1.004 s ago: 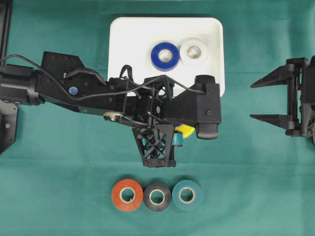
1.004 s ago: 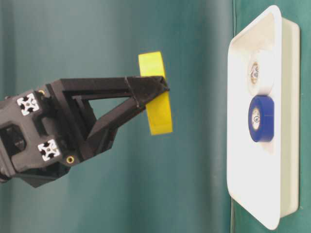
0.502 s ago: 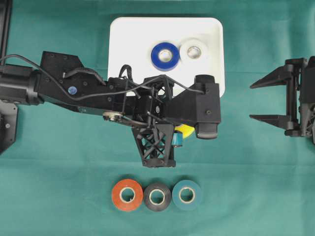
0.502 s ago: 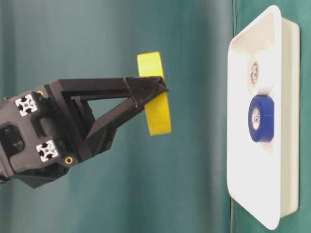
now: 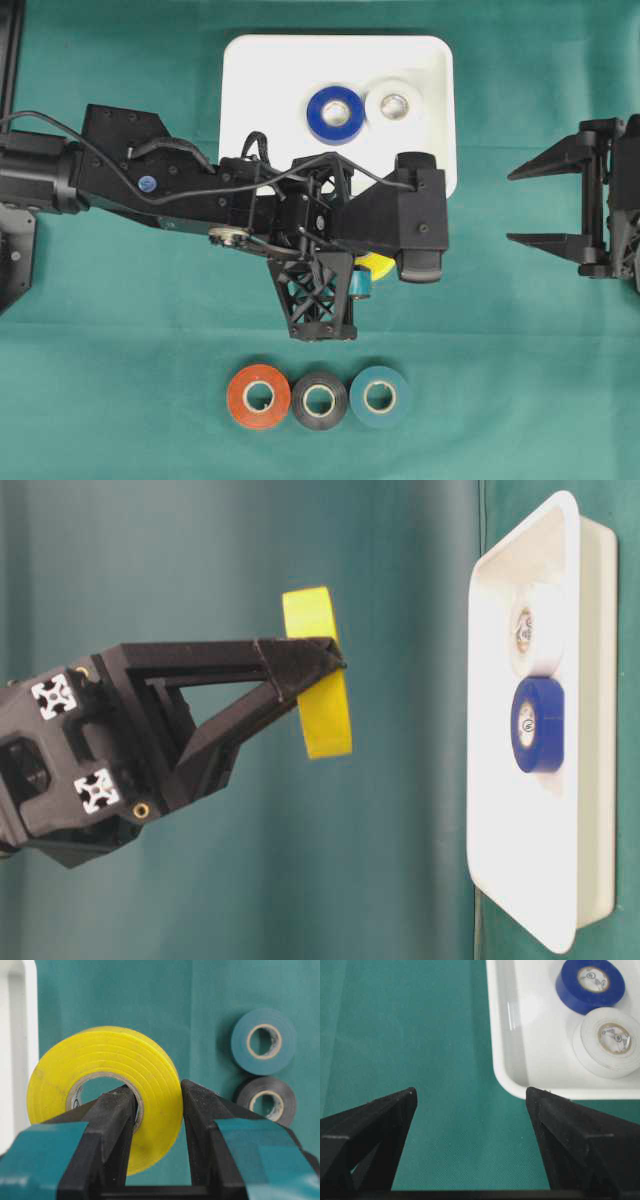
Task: Pick up the tape from a random location and place it into the white case.
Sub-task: 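Carry the yellow tape to the tray's upper left corner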
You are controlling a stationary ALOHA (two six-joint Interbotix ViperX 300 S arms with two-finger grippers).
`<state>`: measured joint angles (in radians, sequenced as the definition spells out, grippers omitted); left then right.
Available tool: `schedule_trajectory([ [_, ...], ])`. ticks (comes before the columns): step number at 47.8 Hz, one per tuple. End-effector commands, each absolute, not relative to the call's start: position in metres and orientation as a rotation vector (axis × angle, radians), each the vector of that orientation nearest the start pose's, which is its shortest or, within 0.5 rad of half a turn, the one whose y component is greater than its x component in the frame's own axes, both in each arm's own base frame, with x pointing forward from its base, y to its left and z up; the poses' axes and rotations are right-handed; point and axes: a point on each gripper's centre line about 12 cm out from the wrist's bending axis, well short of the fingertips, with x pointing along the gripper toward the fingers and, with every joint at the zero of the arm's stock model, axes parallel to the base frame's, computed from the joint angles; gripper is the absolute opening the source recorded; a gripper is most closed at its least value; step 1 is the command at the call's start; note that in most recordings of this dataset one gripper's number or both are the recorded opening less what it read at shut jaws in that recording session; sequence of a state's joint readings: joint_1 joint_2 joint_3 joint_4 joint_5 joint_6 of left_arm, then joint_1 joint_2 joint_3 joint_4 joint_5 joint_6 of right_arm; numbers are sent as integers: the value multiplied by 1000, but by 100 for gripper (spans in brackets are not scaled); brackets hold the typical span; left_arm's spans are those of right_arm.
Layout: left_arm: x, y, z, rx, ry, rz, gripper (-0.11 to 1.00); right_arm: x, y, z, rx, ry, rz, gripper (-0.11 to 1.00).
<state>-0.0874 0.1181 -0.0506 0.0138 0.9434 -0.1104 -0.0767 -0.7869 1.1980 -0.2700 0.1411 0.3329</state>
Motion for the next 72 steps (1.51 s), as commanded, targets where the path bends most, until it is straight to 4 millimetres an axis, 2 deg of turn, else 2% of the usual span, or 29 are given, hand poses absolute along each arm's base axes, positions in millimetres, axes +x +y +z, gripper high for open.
schedule_trajectory([
  [1, 450, -39, 321, -43, 954, -23, 22, 209, -21, 209, 73, 516, -128, 87],
  [9, 446, -39, 321, -44, 957, -24, 22, 209, -21, 209, 73, 516, -128, 87],
  [17, 429, -39, 319, -42, 974, -26, 22, 209, -21, 209, 73, 516, -128, 87],
  [42, 345, -32, 306, -47, 994, -27, 22, 210, -20, 210, 68, 515, -126, 87],
  [52, 341, -28, 304, -52, 969, -18, 22, 210, -21, 210, 64, 515, -126, 87],
  [61, 344, -4, 303, -82, 969, 45, 22, 210, -21, 210, 62, 515, -125, 87],
  [68, 346, 23, 303, -117, 952, 115, 22, 210, -21, 209, 58, 517, -127, 87],
  [72, 347, 45, 303, -144, 936, 172, 22, 210, -21, 209, 56, 518, -127, 87],
])
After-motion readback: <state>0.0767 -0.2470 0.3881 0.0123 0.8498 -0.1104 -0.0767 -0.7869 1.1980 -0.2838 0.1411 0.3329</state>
